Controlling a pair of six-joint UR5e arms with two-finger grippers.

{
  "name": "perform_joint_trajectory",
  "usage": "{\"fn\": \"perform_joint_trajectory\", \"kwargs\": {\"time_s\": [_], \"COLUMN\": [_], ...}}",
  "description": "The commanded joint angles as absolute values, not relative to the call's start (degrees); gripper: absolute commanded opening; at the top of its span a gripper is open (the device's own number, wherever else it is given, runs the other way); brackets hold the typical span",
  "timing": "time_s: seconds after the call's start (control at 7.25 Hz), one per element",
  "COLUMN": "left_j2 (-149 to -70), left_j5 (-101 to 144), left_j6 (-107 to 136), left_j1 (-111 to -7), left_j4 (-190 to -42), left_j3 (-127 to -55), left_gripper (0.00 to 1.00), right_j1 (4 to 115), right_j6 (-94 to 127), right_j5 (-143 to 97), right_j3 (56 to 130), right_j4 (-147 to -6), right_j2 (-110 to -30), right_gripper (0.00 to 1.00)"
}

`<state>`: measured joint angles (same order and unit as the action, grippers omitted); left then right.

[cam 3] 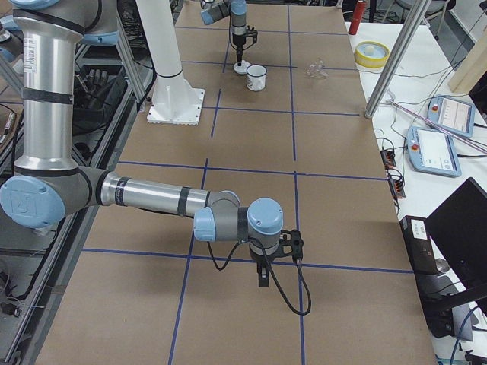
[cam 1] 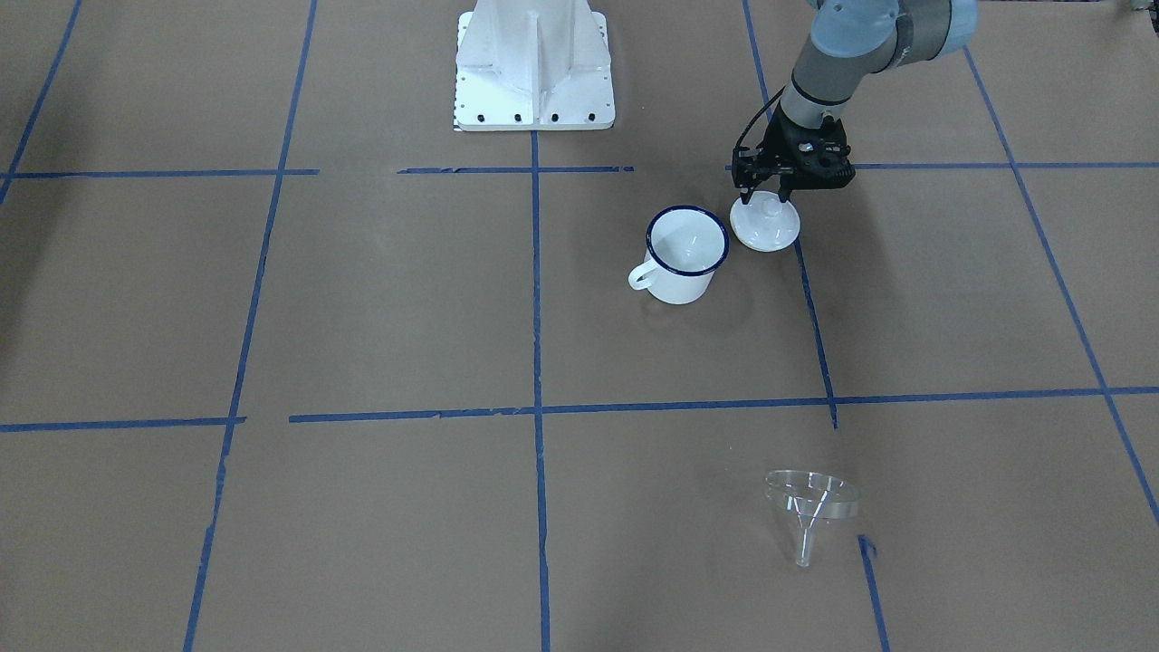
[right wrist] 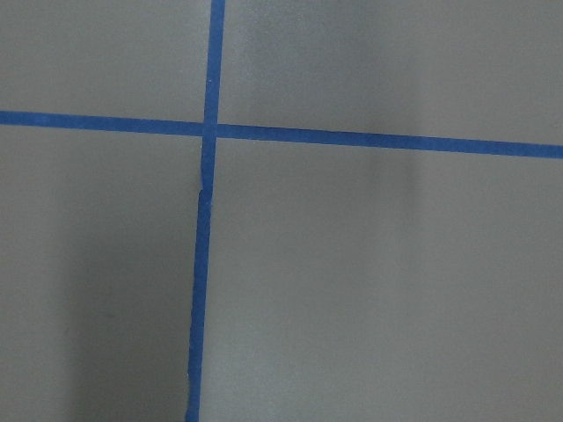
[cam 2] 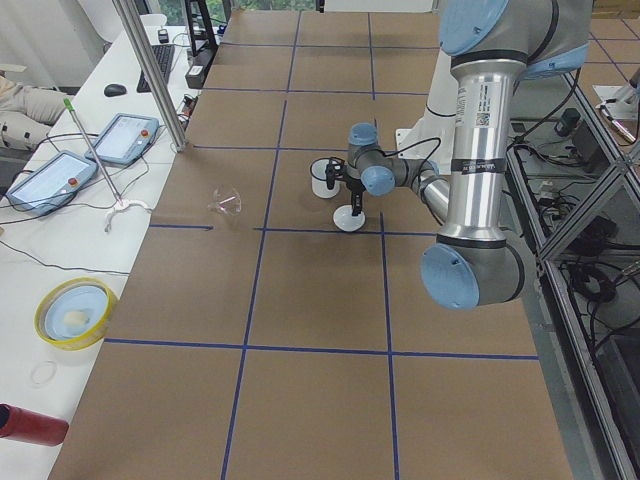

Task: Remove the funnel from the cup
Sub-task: 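Move the left gripper to the white lid and grasp its knob, then lift the white lid with the left gripper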

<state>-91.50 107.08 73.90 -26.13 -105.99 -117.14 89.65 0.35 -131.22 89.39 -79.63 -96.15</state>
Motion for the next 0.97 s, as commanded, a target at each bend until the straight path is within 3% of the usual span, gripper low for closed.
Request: {"fn": "perform_joint_trajectory", "kwargs": {"time_s": [0.0, 0.41, 0.83], "left_j2": [-91.5, -91.5, -91.6], "left_j5": [107.1, 107.0, 107.0], "left_j6": [73.6, 73.5, 73.5], "left_j1": [-26.5, -27.8, -28.2], "left_j4": [-106.0, -106.0, -106.0], "left_j3": [-116.2, -115.8, -115.8], "left_gripper": [0.62, 0.53, 0.5], "right_j1": [89.6, 89.6, 89.6], "right_j6": [0.4, 0.4, 0.4], "right_j5": [-131.2, -131.2, -131.2], "right_j3": [89.4, 89.4, 89.4], "right_j4": [-79.6, -79.6, -79.6], "right_j2": [-96.2, -96.2, -96.2], "right_gripper": [1.0, 1.0, 1.0]}}
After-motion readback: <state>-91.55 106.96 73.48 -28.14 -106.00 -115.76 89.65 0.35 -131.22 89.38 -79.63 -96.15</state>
